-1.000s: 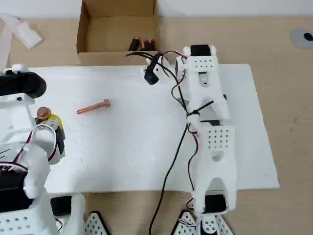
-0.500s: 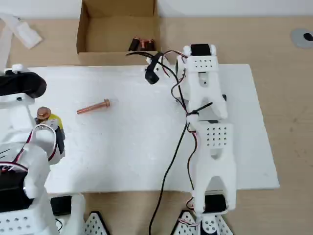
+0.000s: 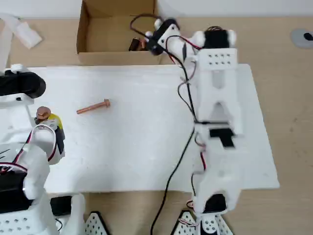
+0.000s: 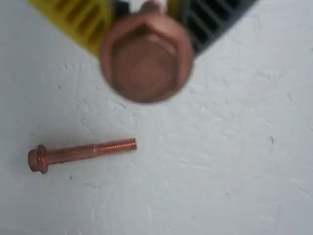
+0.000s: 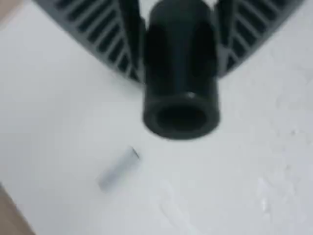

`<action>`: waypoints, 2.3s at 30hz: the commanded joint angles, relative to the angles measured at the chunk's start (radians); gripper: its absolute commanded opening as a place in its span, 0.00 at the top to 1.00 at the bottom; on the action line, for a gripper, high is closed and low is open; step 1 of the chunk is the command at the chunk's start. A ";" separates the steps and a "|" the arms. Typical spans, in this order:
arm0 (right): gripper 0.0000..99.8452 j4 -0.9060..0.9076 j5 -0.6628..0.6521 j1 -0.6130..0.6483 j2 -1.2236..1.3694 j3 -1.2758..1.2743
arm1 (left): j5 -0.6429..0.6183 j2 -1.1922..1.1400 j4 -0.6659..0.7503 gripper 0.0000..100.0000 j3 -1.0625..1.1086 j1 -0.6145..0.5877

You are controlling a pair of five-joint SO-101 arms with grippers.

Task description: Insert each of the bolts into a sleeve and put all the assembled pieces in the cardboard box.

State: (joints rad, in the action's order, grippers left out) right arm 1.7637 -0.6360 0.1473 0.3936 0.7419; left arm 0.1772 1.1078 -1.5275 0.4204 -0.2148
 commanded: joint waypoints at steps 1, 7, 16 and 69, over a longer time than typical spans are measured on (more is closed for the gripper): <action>0.99 0.025 0.049 0.021 -0.355 -0.211 | 0.002 0.012 0.018 0.99 -0.074 0.018; 0.99 0.002 0.110 0.021 -0.783 -0.590 | 0.003 0.012 0.023 0.99 -0.075 0.018; 0.99 -0.006 0.258 0.021 -1.354 -0.964 | 0.000 0.012 0.023 0.99 -0.069 0.018; 0.99 -1.387 0.669 0.723 -1.928 -2.150 | -0.196 0.168 0.560 0.99 0.153 0.644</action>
State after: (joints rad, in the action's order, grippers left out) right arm 0.4012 0.0253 0.8516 -1.5275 -1.4108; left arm -0.0222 1.2382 -0.9198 0.5999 0.4173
